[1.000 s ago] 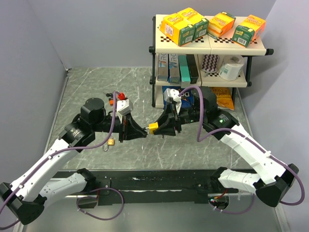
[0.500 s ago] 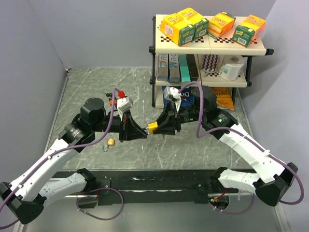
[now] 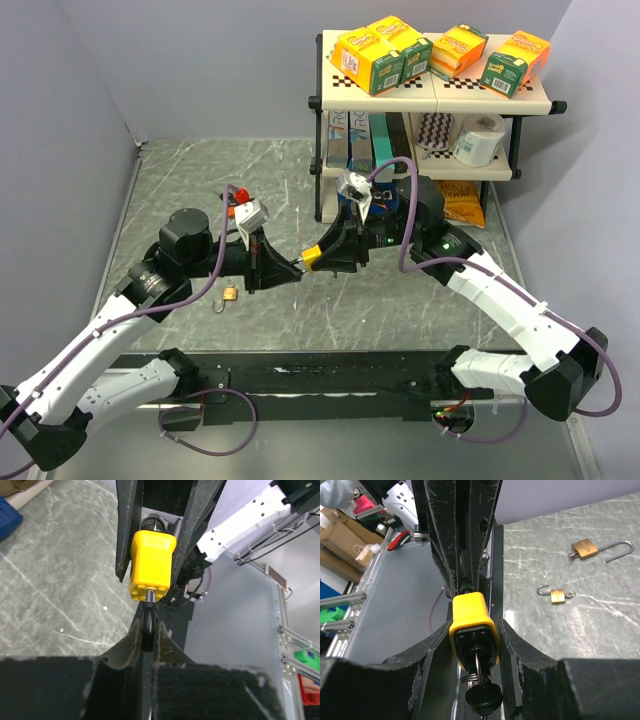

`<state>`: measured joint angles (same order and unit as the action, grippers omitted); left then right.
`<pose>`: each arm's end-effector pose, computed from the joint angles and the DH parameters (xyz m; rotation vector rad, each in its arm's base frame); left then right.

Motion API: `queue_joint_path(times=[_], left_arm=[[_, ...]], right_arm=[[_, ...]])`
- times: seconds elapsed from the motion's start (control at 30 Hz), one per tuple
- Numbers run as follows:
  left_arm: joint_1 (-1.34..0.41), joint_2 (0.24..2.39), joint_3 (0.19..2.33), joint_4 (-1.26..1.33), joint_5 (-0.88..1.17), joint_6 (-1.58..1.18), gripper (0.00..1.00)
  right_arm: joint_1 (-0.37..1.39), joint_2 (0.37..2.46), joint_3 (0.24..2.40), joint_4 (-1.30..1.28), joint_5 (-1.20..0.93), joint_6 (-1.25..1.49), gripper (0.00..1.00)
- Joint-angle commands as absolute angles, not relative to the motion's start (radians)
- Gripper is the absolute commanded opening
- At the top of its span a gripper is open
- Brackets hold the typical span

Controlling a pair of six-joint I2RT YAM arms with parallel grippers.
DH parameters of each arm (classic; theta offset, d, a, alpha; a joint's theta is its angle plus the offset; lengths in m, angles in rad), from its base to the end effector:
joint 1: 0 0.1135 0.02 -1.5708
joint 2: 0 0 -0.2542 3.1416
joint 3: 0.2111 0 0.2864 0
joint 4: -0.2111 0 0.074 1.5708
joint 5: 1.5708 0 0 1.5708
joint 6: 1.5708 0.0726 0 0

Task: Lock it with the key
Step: Lock the lock.

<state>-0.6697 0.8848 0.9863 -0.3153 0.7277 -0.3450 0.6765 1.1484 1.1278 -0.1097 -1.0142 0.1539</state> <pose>0.1713 -0.1973 0.3711 0.8640 1.7428 -1.3473 0.2019 0.2412 0.3850 -1.2234 1.4093 1.4466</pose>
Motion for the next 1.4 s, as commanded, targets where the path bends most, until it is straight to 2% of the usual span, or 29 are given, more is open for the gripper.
queue_joint_path(times=[0.0,0.37,0.6,0.87,0.9,0.93,0.97,1.07,1.17,1.37], left_arm=[[-0.698,0.928,0.991,-0.043,0.548,-0.245,0.01],[-0.698,0.93,1.006,-0.041,0.563,-0.215,0.01],[-0.698,0.956,1.014,0.029,0.569,-0.328,0.01],[-0.698,0.947,1.065,-0.132,0.638,-0.174,0.01],[-0.696,0.936,1.068,-0.167,0.649,-0.167,0.01],[-0.693,0.933,1.068,-0.19,0.66,-0.16,0.01],[-0.692,0.93,1.068,-0.208,0.687,-0.143,0.01],[-0.69,0.913,1.063,-0.262,0.713,-0.114,0.01],[-0.69,0.92,1.077,-0.302,0.742,-0.084,0.01],[-0.69,0.927,1.074,-0.275,0.772,-0.11,0.01]], right_arm=[[0.749,1.184,1.117,0.041,-1.126,0.294,0.0],[0.747,1.215,1.115,0.107,-1.151,0.376,0.0],[0.75,1.219,1.097,0.169,-1.12,0.413,0.0],[0.668,1.21,1.172,-0.095,-1.172,0.181,0.0],[0.658,1.207,1.192,-0.182,-1.187,0.146,0.05],[0.647,1.203,1.203,-0.225,-1.189,0.061,0.18],[0.64,1.194,1.213,-0.277,-1.189,0.02,0.45],[0.623,1.166,1.238,-0.42,-1.163,-0.132,0.61],[0.623,1.152,1.253,-0.526,-1.137,-0.244,0.67],[0.623,1.149,1.246,-0.561,-1.123,-0.298,0.66]])
